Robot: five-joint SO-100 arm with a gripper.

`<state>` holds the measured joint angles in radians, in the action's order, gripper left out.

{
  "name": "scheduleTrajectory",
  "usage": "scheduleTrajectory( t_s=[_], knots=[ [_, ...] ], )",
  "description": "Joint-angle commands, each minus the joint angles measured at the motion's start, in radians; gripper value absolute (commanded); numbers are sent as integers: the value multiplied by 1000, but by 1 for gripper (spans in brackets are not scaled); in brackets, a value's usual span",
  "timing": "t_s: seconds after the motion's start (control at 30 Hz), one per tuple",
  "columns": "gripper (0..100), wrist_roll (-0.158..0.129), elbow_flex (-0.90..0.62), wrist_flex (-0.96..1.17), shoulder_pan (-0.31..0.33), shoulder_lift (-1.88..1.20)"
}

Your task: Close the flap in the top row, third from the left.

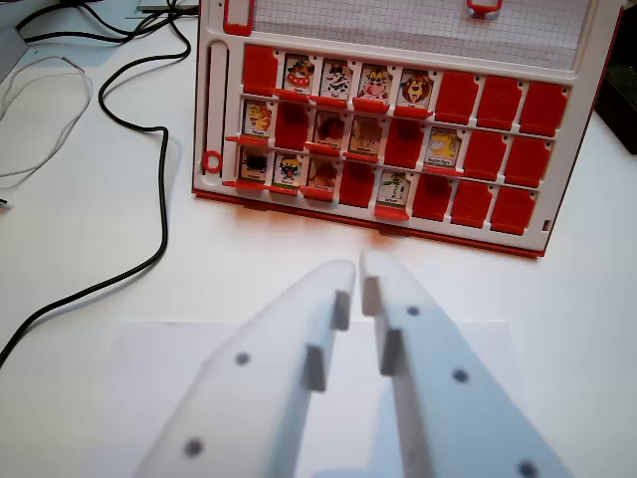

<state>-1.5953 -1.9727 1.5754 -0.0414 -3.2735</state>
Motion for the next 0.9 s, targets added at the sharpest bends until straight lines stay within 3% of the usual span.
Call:
scheduleTrajectory(
  t_s=[0.0, 0.17, 0.47, 0.53, 0.73, 0.87],
  knots=[
    [0, -11, 38, 3, 34, 0],
    [0, -25, 60, 11, 49, 2],
    [0, 8, 78, -107, 92, 195],
    [0, 9, 69, -166, 74, 236],
    [0, -18, -41, -291, 69, 299],
    [0, -21, -132, -370, 63, 337]
  ],
)
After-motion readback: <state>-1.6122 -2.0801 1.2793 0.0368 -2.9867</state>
